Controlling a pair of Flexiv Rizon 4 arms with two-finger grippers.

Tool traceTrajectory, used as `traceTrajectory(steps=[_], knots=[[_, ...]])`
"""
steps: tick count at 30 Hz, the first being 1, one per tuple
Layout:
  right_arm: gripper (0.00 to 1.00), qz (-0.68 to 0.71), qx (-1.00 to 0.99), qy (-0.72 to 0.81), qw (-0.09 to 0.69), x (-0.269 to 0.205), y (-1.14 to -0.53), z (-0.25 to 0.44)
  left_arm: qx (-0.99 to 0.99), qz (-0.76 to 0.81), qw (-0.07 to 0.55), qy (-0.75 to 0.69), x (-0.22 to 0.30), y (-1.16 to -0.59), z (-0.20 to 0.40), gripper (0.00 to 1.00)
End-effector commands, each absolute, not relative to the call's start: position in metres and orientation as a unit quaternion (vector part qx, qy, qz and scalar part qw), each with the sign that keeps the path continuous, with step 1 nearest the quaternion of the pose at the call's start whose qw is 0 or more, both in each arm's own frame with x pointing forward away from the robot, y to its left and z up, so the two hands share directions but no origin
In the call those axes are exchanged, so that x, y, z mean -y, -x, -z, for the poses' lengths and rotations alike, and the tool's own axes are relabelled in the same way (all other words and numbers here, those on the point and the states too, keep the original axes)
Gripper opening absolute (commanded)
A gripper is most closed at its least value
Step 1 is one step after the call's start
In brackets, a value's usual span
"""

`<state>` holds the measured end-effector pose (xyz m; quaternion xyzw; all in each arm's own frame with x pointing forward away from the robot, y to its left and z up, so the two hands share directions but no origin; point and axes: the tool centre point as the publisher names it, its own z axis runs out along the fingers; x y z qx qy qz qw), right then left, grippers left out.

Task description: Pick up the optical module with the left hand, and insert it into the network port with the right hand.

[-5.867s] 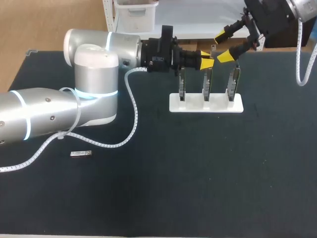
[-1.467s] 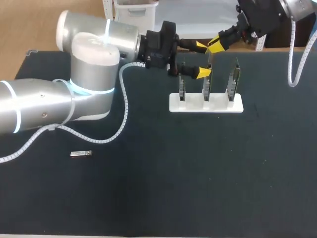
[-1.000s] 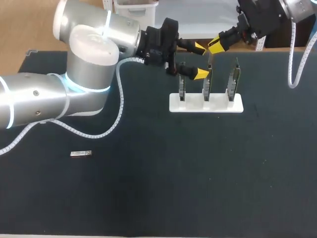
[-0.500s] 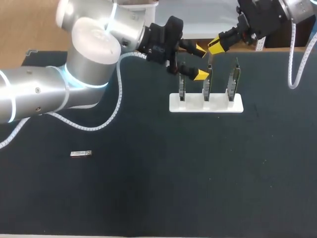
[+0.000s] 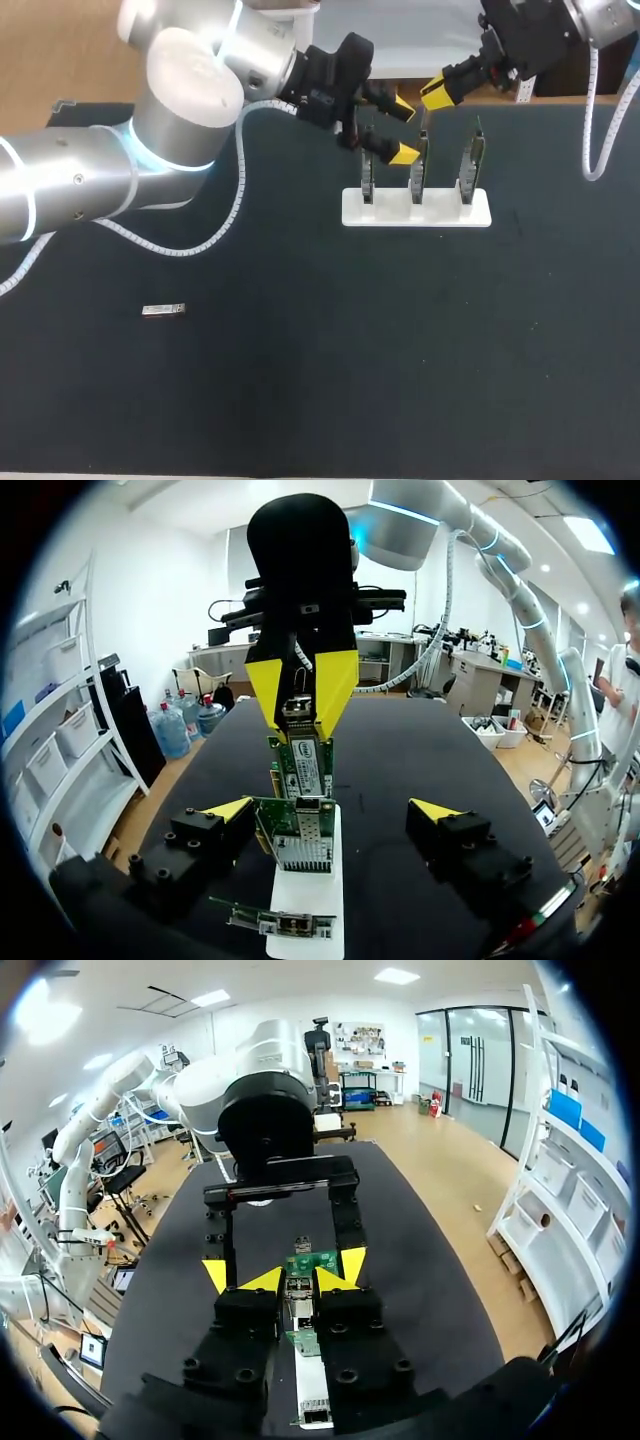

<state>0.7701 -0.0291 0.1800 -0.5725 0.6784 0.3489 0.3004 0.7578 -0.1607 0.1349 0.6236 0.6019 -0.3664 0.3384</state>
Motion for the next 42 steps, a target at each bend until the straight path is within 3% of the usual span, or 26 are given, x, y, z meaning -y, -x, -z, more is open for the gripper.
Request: traceTrajectory(steps=[1,42], knots=[[0.0,-0.348,-0.679,0.571,0.303,0.0291,-0.7684,-0.18,-0.603,0.368,0.332,-0.626,0.1615,-0.7632,-0.1345,1.0],[0.0,-0.345,-0.676,0.577,0.3,0.0286,-0.7682,-0.1812,-0.598,0.366,0.313,-0.64,0.1594,-0.7601,-0.1317,1.0]])
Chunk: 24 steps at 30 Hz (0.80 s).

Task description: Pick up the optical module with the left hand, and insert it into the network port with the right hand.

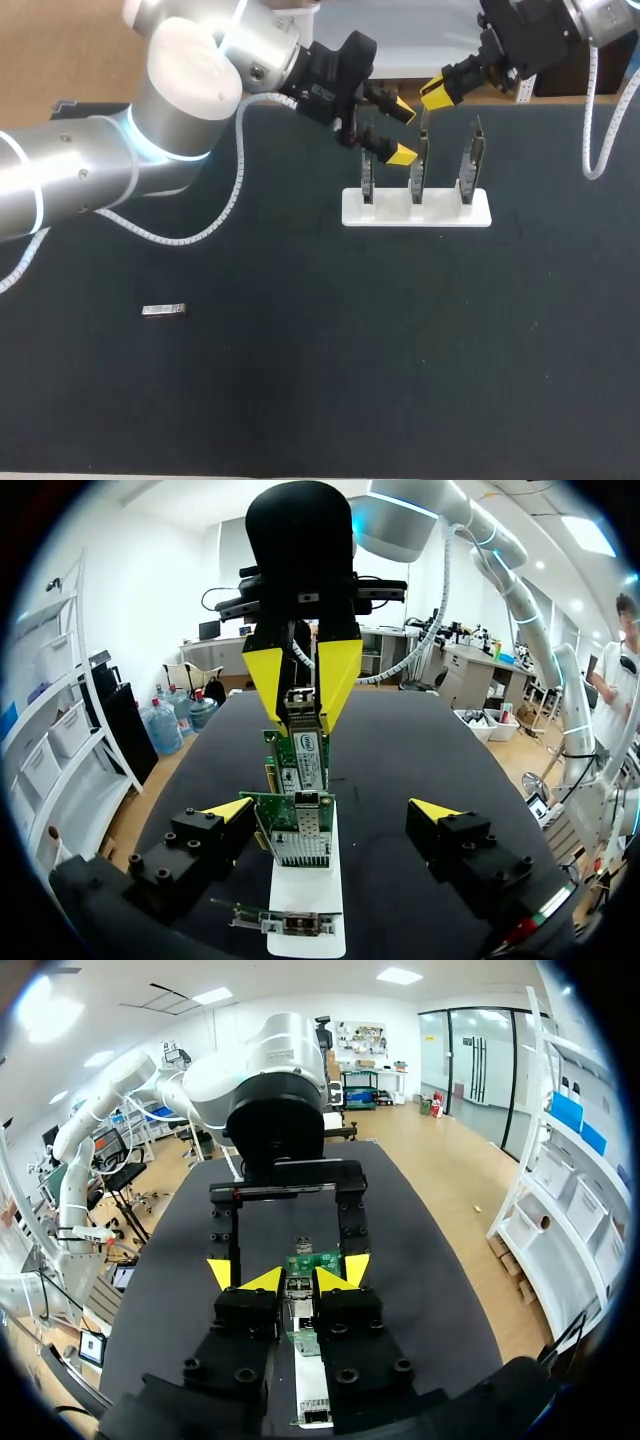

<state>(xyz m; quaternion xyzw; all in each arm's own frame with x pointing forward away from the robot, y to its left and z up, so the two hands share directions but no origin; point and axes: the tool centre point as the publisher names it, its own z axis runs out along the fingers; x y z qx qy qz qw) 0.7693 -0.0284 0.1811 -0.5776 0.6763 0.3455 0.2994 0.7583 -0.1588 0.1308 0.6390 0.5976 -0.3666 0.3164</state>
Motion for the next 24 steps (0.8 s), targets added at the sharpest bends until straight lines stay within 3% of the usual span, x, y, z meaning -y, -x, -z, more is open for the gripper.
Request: traceTrajectory(steps=[1,24], knots=[[0.0,-0.345,-0.676,0.577,0.3,0.0286,-0.7681,-0.1811,-0.598,0.366,0.313,-0.64,0.1593,-0.7602,-0.1317,1.0],[0.0,-0.344,-0.677,0.575,0.303,0.03,-0.7684,-0.1812,-0.603,0.353,0.302,-0.649,0.1585,-0.7625,-0.13,1.0]])
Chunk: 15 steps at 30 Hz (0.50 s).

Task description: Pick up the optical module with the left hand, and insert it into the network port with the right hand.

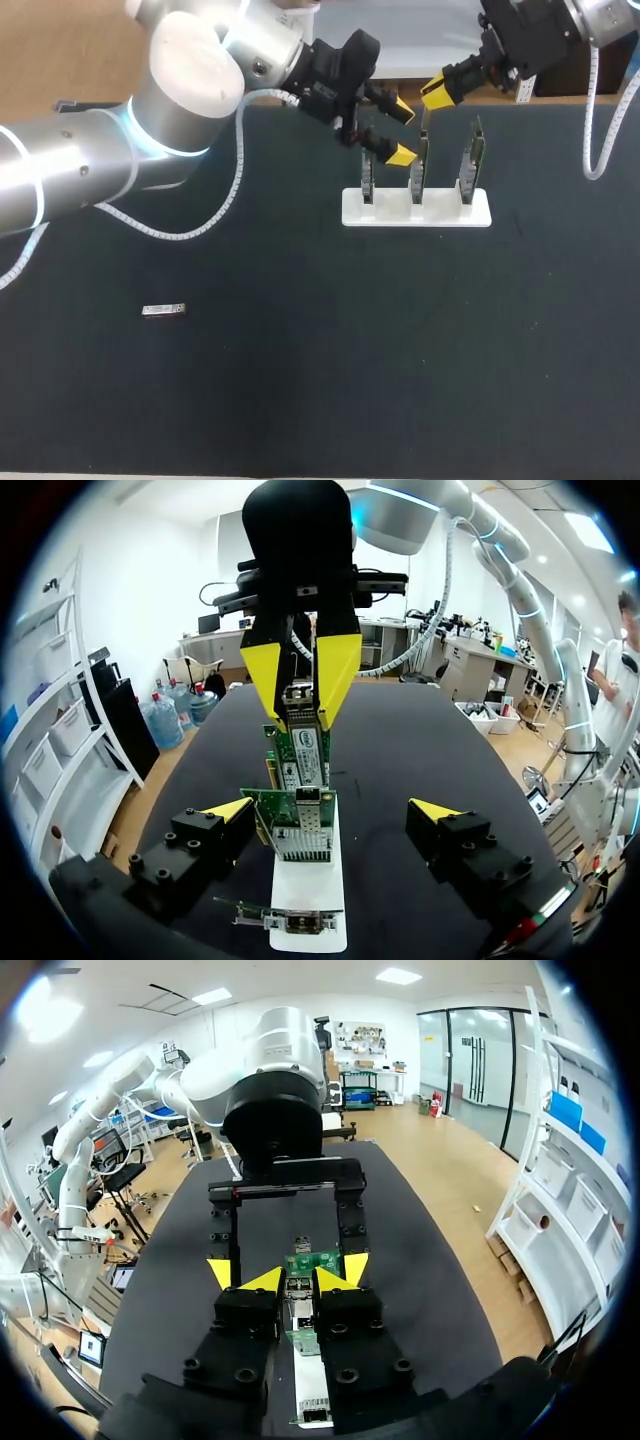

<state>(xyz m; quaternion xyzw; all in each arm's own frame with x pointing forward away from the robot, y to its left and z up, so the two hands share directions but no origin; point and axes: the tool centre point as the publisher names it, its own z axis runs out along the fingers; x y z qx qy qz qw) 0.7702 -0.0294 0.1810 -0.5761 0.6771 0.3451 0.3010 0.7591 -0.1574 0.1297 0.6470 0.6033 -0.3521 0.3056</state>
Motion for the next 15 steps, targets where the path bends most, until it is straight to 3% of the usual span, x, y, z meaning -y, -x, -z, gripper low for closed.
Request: traceTrajectory(steps=[1,15], knots=[[0.0,-0.344,-0.677,0.576,0.304,0.0301,-0.7684,-0.1813,-0.603,0.353,0.302,-0.649,0.1585,-0.7625,-0.13,1.0],[0.0,-0.34,-0.674,0.582,0.304,0.0293,-0.7678,-0.182,-0.603,0.353,0.302,-0.649,0.1585,-0.7625,-0.13,1.0]])
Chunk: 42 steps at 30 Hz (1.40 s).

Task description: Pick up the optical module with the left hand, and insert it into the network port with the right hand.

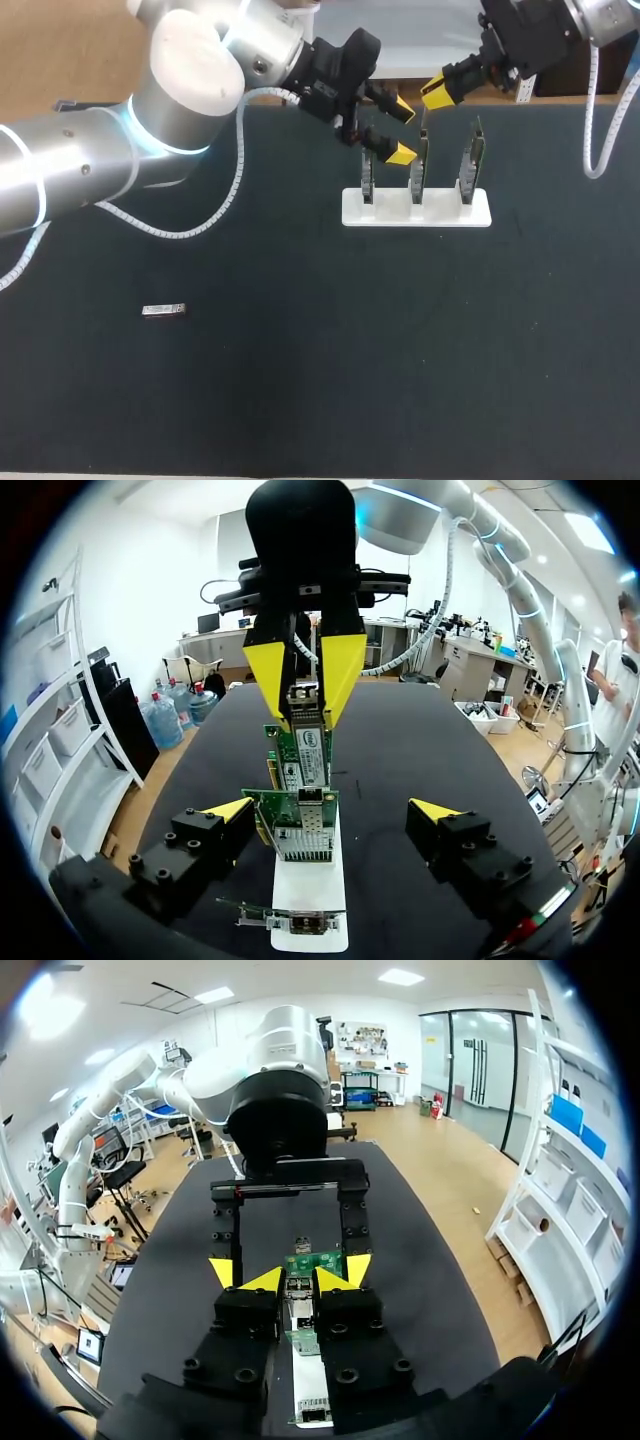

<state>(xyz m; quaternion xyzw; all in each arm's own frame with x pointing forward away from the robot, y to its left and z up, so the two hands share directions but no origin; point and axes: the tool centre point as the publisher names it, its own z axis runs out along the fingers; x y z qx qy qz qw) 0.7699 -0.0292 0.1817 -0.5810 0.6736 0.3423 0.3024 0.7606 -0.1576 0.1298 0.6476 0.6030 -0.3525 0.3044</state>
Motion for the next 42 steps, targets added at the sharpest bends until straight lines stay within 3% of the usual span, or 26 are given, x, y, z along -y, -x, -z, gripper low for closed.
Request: traceTrajectory(steps=[1,42], knots=[[0.0,-0.339,-0.673,0.583,0.304,0.029,-0.768,-0.182,-0.603,0.353,0.302,-0.649,0.159,-0.762,-0.13,1.0],[0.0,-0.335,-0.678,0.588,0.285,0.03,-0.768,-0.168,-0.603,0.353,0.302,-0.649,0.159,-0.762,-0.13,1.0]])
